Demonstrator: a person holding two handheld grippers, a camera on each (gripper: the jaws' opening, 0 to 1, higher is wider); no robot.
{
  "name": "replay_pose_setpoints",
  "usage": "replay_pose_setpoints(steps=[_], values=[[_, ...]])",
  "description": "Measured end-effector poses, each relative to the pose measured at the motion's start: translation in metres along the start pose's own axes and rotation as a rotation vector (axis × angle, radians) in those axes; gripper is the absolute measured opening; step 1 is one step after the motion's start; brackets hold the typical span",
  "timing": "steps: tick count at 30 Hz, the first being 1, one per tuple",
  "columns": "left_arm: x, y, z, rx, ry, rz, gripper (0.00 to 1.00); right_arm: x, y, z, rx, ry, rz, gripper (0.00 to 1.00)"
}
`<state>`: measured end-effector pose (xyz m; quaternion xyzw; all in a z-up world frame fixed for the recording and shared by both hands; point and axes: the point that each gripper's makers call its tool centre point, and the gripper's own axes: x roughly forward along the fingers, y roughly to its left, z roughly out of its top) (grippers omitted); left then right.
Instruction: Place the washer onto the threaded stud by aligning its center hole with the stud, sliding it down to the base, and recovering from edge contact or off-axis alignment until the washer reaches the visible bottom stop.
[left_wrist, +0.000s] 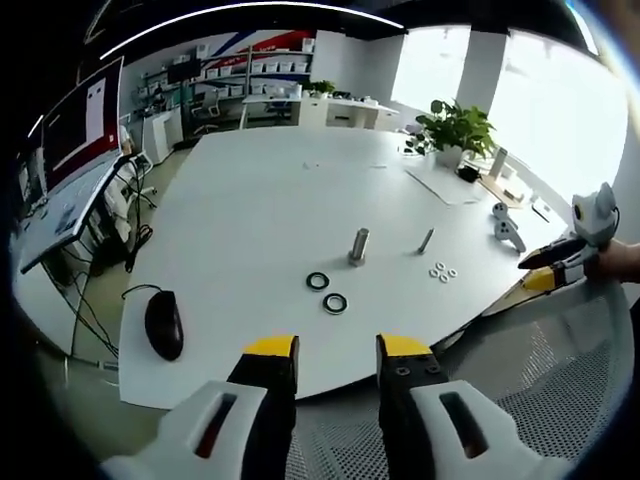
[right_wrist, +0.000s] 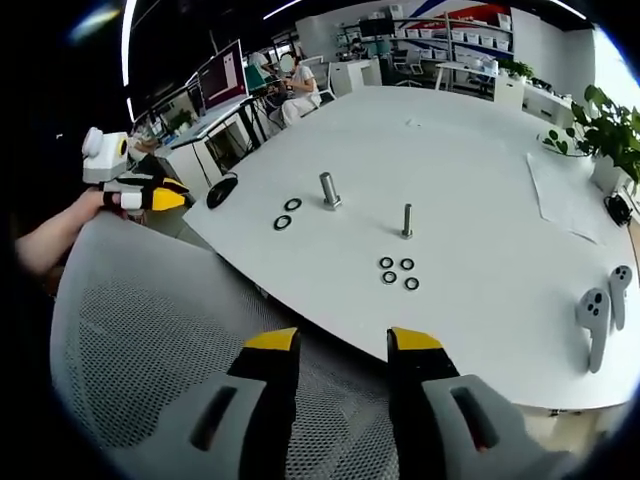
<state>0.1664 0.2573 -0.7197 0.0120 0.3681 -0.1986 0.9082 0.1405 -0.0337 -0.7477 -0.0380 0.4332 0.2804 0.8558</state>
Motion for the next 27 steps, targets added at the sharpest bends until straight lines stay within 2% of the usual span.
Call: replay_pose_setpoints(steps=[3,14,27], values=[[0.0005,0.0002,0.0003,-0.027,-0.003,-0.012,0.30,0.0008,0.0014,-0.0016,-0.002,0.011,0.004,0.37],[0.0021,0.0016,-0.0026,-0.023,0.009,-0.011,0.30,0.0023,0.0031,-0.0054,-0.019,0.040,0.006,0.37],[0.0039,0.0030,-0.0053,-0.029,0.025,-0.008,0.29,0.0004,-0.0013,-0.0028,0.002,0.021,-0.008,0.37]])
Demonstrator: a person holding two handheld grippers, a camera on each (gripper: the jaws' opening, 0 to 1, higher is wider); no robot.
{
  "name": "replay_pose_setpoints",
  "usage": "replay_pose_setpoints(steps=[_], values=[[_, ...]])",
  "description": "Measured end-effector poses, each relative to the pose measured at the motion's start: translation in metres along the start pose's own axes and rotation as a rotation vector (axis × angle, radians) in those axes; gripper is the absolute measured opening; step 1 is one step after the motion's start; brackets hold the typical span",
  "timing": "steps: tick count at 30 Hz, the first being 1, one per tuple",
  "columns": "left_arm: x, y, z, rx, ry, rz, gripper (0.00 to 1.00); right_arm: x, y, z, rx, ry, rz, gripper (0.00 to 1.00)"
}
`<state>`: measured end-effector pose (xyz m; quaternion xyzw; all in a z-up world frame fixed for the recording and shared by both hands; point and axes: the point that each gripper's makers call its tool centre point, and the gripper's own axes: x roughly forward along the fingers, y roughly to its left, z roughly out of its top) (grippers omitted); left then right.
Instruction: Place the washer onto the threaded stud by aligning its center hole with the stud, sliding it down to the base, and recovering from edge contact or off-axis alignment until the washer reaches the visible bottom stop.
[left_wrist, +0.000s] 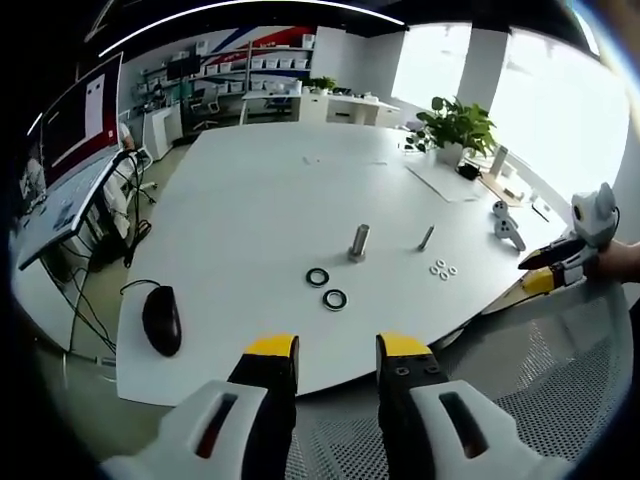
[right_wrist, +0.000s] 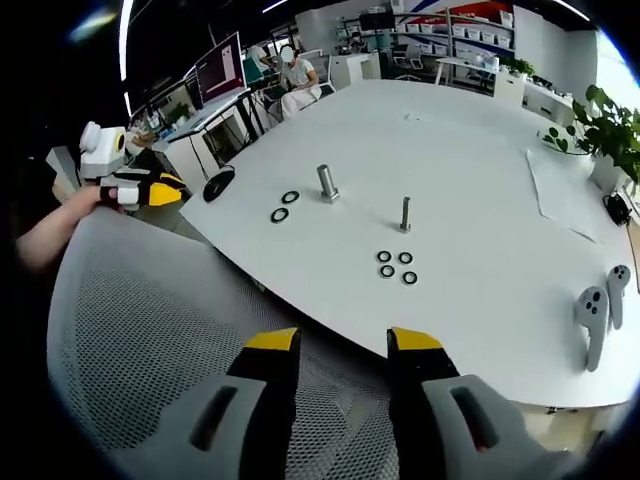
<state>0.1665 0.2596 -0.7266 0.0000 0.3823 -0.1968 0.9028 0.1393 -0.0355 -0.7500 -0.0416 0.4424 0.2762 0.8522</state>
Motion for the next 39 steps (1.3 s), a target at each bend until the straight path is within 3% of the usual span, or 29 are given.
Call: replay_pose_setpoints(steps=[11,39], values=[[-0.0012,-0.0008,0.0003,0.000,-0.001,0.001,0.29,-0.0012,-0.0068,0.0011,0.001,-0.010,-0.031,0.41],[-0.0027,-0.0009,-0.0004,0.001,0.003,0.005,0.29,-0.0017,-0.0047,0.0026,0.011,-0.023,-0.018,0.39]])
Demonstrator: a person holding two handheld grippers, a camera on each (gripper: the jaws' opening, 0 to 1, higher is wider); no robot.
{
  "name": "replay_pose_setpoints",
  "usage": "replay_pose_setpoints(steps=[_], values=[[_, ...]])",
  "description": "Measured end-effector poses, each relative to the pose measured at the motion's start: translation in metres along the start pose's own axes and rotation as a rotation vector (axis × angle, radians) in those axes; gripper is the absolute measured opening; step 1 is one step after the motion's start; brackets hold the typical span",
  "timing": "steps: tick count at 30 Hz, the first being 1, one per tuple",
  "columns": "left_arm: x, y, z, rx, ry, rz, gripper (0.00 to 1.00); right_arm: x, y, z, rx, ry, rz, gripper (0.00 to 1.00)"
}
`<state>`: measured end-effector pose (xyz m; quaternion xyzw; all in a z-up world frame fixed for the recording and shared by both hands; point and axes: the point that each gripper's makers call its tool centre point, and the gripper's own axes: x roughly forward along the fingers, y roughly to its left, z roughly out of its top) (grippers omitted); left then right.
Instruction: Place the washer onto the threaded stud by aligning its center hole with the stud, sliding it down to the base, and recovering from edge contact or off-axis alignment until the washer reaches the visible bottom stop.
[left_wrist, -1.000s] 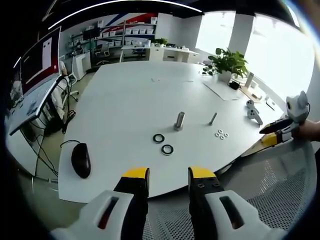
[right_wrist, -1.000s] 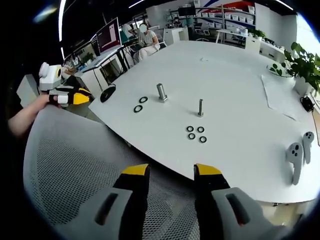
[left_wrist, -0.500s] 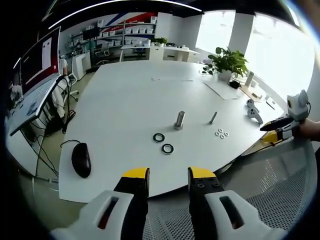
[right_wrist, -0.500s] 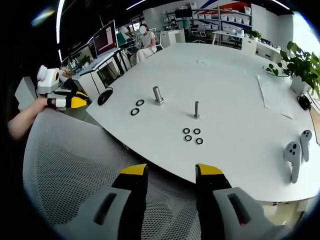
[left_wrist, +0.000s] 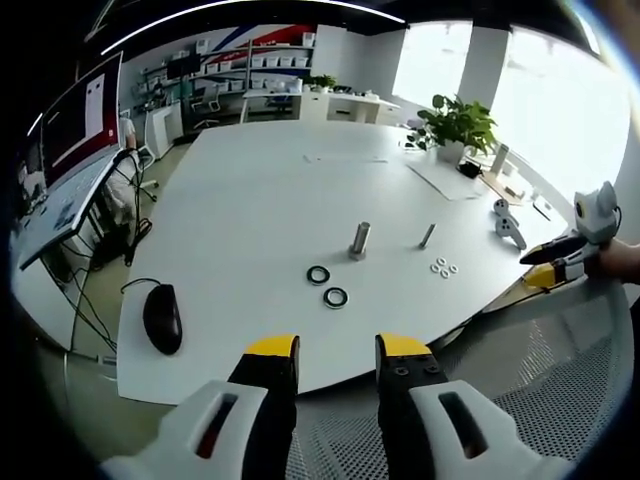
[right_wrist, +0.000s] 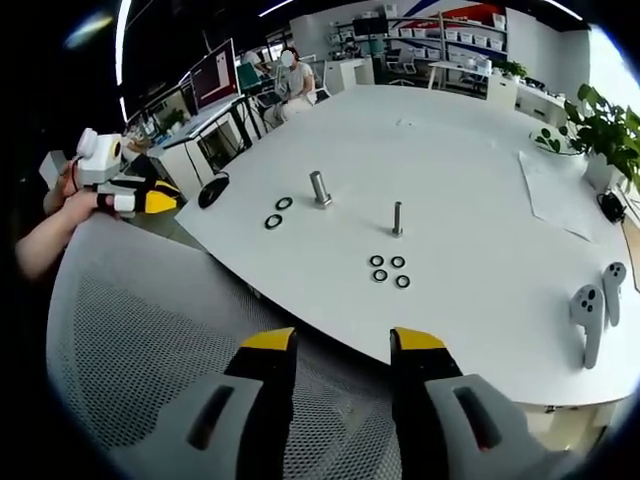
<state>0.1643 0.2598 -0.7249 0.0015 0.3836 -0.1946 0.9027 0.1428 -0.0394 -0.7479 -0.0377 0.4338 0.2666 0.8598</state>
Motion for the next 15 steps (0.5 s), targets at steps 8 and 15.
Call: replay_pose_setpoints(steps=[8,15], values=[[0.0002,-0.0008,-0.0005,0.000,0.004,-0.002,0.29,0.0003,0.0022,0.0001,0.000,0.001,0.008,0.39],[0.0003,-0.0021,-0.0006,0.000,0.012,-0.012,0.29,0.0005,0.0031,0.0006,0.002,0.000,0.014,0.39]])
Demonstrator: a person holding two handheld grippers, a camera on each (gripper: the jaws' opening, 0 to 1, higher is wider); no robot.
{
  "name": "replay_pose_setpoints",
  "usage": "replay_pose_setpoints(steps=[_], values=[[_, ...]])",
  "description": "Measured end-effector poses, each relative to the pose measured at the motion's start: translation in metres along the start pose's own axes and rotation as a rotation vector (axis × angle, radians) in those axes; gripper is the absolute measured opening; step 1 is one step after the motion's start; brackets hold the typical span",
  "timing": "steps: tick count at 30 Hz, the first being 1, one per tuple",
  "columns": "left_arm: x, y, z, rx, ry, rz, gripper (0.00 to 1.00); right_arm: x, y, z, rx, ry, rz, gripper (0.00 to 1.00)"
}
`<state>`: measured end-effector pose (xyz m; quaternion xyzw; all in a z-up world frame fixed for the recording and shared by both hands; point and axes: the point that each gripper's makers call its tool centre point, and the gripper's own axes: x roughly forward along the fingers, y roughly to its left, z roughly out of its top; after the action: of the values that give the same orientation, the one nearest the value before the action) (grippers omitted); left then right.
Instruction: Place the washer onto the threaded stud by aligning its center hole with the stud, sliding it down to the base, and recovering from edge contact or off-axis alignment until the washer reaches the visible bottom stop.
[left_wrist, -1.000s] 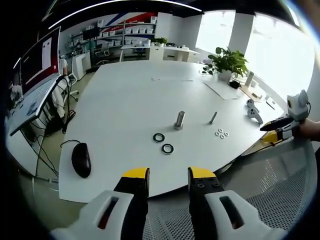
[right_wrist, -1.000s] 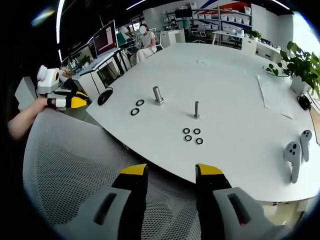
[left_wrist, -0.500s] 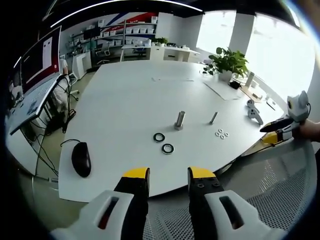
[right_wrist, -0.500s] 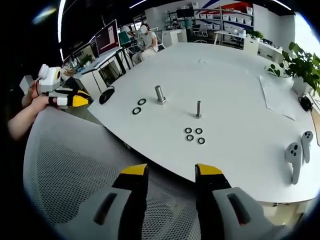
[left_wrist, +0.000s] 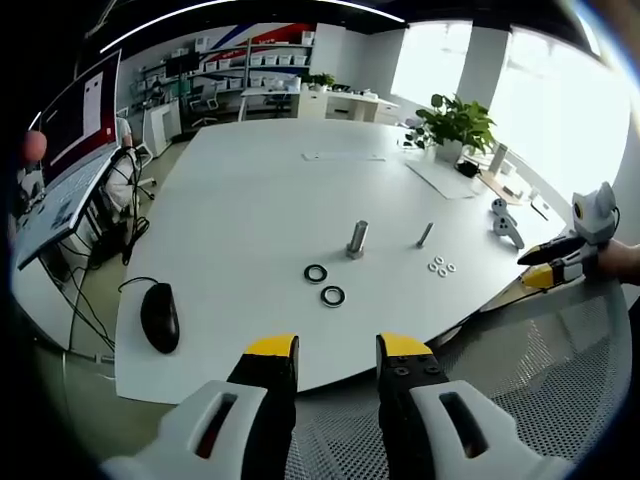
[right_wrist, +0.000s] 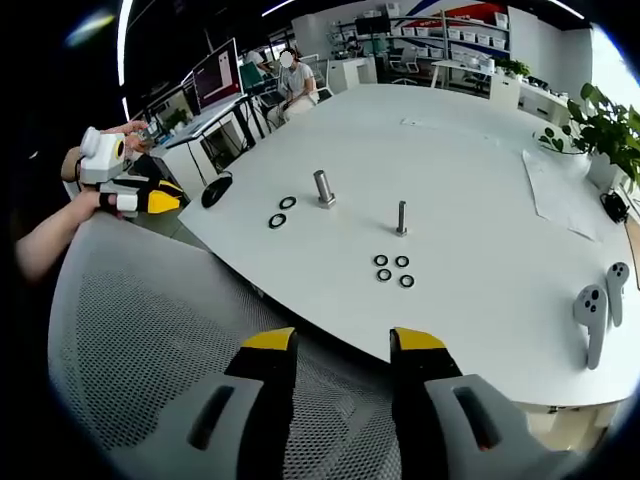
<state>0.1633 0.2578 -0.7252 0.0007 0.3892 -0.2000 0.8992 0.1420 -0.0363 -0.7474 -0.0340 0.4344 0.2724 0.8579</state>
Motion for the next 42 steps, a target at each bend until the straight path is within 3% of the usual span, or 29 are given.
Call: replay_pose_setpoints(steps=[8,14,21,29,34,42], values=[[0.001,0.000,-0.002,-0.016,0.006,-0.001,0.28,-0.001,-0.001,0.000,0.021,-0.009,0.005,0.39],[0.004,0.000,-0.009,0.011,0.045,-0.001,0.27,-0.001,0.001,0.002,0.018,-0.019,0.010,0.39],[0.002,0.002,-0.007,0.004,0.031,0.012,0.27,-0.002,0.000,0.003,0.025,-0.031,0.009,0.39],[-0.002,0.003,0.010,-0.011,-0.027,0.008,0.28,-0.004,-0.006,0.017,0.024,-0.050,0.003,0.39],[0.005,0.007,0.020,0.010,-0.008,0.003,0.30,-0.003,-0.014,0.023,0.005,-0.039,-0.003,0.39],[0.014,0.013,0.035,0.029,0.009,0.011,0.31,0.014,-0.025,0.050,0.003,-0.058,-0.005,0.40]])
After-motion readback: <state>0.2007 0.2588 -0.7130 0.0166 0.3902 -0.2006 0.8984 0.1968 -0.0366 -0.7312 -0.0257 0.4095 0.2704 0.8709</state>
